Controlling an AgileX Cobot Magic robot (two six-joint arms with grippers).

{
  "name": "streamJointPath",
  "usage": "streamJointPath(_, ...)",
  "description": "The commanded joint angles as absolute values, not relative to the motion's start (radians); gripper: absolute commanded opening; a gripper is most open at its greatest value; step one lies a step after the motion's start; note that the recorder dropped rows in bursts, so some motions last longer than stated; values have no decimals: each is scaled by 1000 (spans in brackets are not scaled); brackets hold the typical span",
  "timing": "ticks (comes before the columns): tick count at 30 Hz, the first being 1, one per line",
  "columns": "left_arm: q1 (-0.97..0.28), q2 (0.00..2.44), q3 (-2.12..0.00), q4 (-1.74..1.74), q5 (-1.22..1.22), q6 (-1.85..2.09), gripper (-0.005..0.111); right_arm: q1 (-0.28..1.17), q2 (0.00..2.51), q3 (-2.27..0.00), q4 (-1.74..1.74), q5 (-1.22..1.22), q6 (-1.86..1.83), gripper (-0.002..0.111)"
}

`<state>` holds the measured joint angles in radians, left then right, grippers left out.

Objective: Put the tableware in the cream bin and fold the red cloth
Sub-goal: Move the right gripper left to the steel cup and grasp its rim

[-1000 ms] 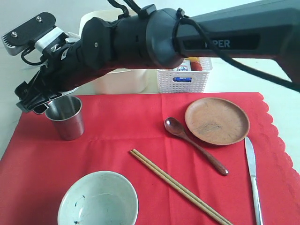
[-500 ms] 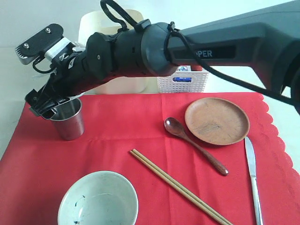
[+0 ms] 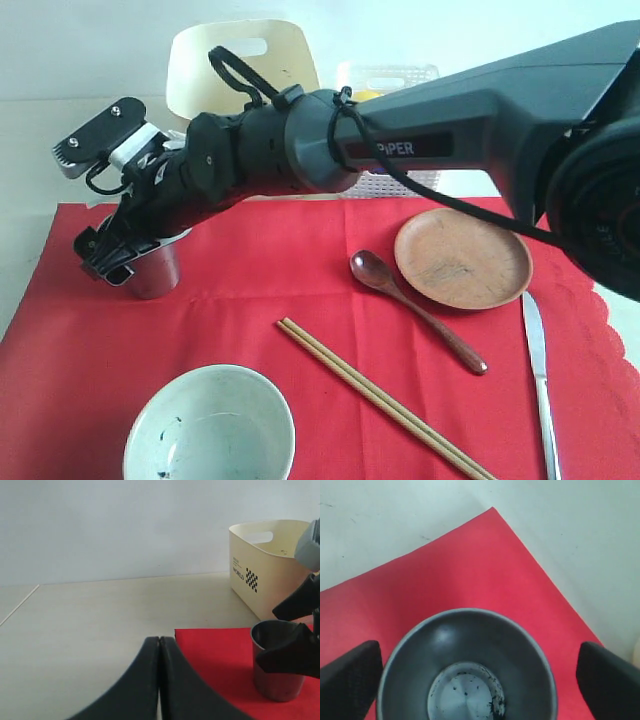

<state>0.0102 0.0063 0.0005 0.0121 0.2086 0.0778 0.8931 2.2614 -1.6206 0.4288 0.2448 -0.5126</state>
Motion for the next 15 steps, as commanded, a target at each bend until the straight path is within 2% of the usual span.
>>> streamJointPath(1, 11, 0, 0, 16, 201, 73, 0, 888, 2268, -1625, 406, 222, -513, 105)
streamJointPath(6, 11, 0, 0, 16, 201, 73, 0, 888, 2268, -1625, 381, 245, -513, 104)
streamJointPath(9, 11, 0, 0, 16, 201, 73, 0, 888, 2268, -1625, 381, 260, -513, 99)
streamJointPath(13, 11, 0, 0, 16, 201, 73, 0, 888, 2268, -1625, 381, 266, -515, 76)
streamJointPath(15, 11, 0, 0, 16, 201, 73, 0, 888, 2268, -1625, 381, 266, -515, 56)
